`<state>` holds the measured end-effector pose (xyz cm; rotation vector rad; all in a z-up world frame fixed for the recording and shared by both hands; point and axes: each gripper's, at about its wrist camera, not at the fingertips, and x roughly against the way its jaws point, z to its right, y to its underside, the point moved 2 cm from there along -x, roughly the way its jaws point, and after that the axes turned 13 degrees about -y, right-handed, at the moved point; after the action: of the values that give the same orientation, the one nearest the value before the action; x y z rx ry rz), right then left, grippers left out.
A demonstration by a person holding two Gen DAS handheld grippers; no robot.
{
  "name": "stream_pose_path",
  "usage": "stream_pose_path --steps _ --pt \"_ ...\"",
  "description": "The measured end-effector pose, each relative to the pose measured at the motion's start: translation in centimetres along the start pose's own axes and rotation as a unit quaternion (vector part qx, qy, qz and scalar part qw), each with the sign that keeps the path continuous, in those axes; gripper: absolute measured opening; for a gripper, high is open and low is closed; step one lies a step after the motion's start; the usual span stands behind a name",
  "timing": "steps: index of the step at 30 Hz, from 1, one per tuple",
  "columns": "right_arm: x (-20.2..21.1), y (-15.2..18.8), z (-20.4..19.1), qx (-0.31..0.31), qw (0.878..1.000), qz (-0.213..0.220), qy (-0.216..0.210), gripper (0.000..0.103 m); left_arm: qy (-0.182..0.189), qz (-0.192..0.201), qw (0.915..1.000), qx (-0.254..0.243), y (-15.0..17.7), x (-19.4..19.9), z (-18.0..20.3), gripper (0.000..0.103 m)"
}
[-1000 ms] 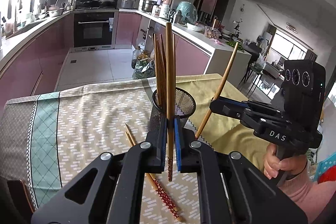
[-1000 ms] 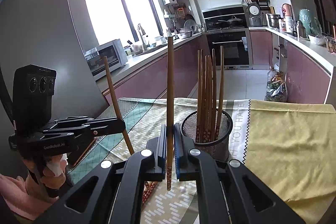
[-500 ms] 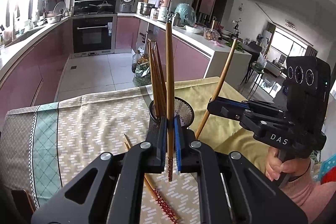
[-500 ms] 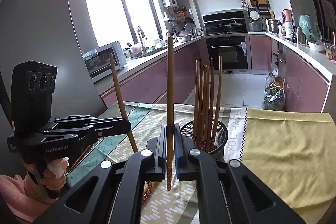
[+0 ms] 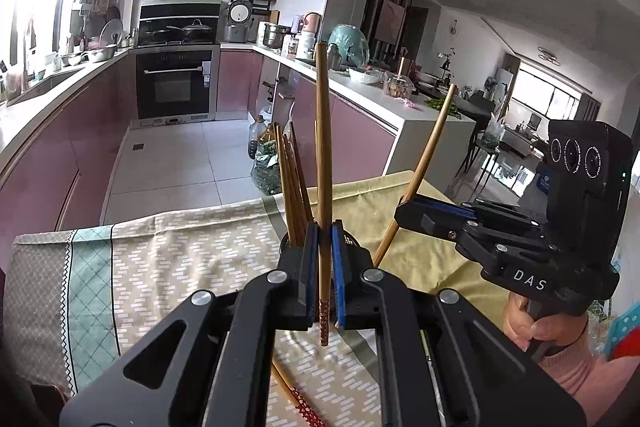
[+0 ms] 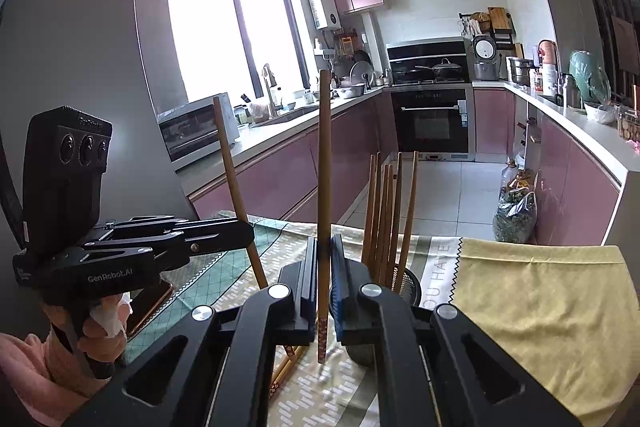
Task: Organize utensils
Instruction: 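Lower the right tool's chopstick into the mesh cup while the left tool inserts its own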
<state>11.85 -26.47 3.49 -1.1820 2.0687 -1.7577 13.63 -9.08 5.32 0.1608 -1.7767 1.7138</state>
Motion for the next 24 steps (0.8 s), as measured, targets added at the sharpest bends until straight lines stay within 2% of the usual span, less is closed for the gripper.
stream_pose_path --steps 24 --pt "0.2 -2.6 0.3 0.022 1.000 0.017 0.012 0.006 0.002 0.029 0.9995 0.009 -4.3 -0.9 0.8 0.008"
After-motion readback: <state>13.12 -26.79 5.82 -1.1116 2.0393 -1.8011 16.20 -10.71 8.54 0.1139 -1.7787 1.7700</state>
